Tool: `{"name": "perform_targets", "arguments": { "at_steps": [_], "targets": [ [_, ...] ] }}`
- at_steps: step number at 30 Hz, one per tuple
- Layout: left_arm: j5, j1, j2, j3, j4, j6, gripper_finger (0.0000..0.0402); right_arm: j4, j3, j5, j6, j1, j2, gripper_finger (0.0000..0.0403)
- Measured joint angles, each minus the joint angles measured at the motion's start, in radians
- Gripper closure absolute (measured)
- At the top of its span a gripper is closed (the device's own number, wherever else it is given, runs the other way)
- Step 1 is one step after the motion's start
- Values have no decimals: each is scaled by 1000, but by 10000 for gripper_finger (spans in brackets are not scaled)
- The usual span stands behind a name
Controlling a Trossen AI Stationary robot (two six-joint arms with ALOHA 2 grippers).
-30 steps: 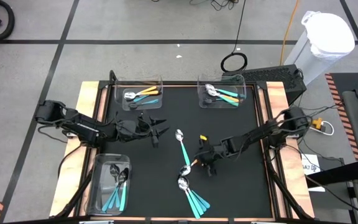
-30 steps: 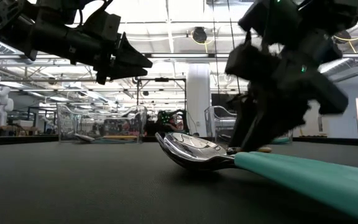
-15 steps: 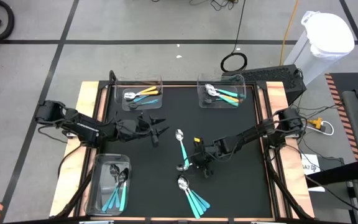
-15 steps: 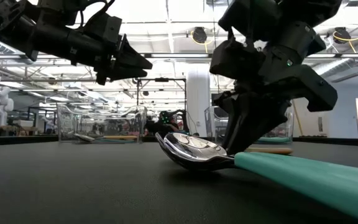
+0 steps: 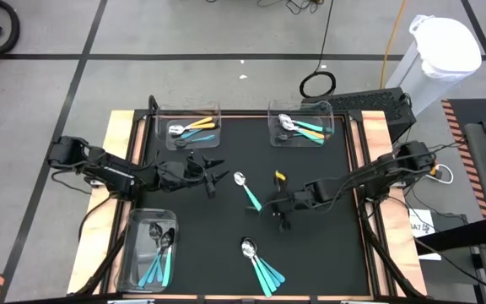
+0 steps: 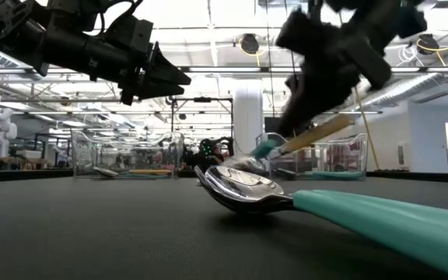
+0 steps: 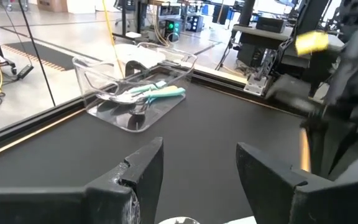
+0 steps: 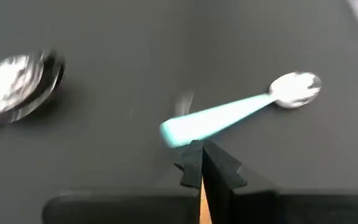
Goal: Sort silverware by color (type)
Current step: Put the yellow spoon into the top left transparent bin, then put the green spoon into the bottom left transparent bin
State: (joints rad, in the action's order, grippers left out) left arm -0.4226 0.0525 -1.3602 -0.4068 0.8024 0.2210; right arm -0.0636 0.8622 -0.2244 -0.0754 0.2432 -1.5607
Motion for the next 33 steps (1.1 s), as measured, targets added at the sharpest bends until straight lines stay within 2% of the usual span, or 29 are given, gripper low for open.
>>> {"name": "perform_targets", "arguments": {
  "at_steps": [4, 8, 12, 16, 18, 26, 33],
  "targets": [
    [3, 0, 0, 0, -2, 6, 201, 79, -2, -92, -18, 0, 36, 401],
    [52, 0, 0, 0, -5, 7, 201, 161, 0, -166, -16, 0, 53, 401],
    [59, 2, 0, 0, -10, 7, 201, 139, 0, -158, -42, -12, 49, 401],
    [59, 2, 0, 0, -10, 7, 201, 67, 0, -77, -94, -34, 34, 396],
    [56, 2, 0, 0, -9, 7, 201, 57, 0, -33, -105, -43, 17, 380],
    [51, 1, 0, 0, 0, 7, 201, 238, 13, -45, -273, -91, -137, 270],
    [48, 1, 0, 0, -17, 7, 201, 168, 150, -15, -342, -126, -304, 179]
  ]
}}
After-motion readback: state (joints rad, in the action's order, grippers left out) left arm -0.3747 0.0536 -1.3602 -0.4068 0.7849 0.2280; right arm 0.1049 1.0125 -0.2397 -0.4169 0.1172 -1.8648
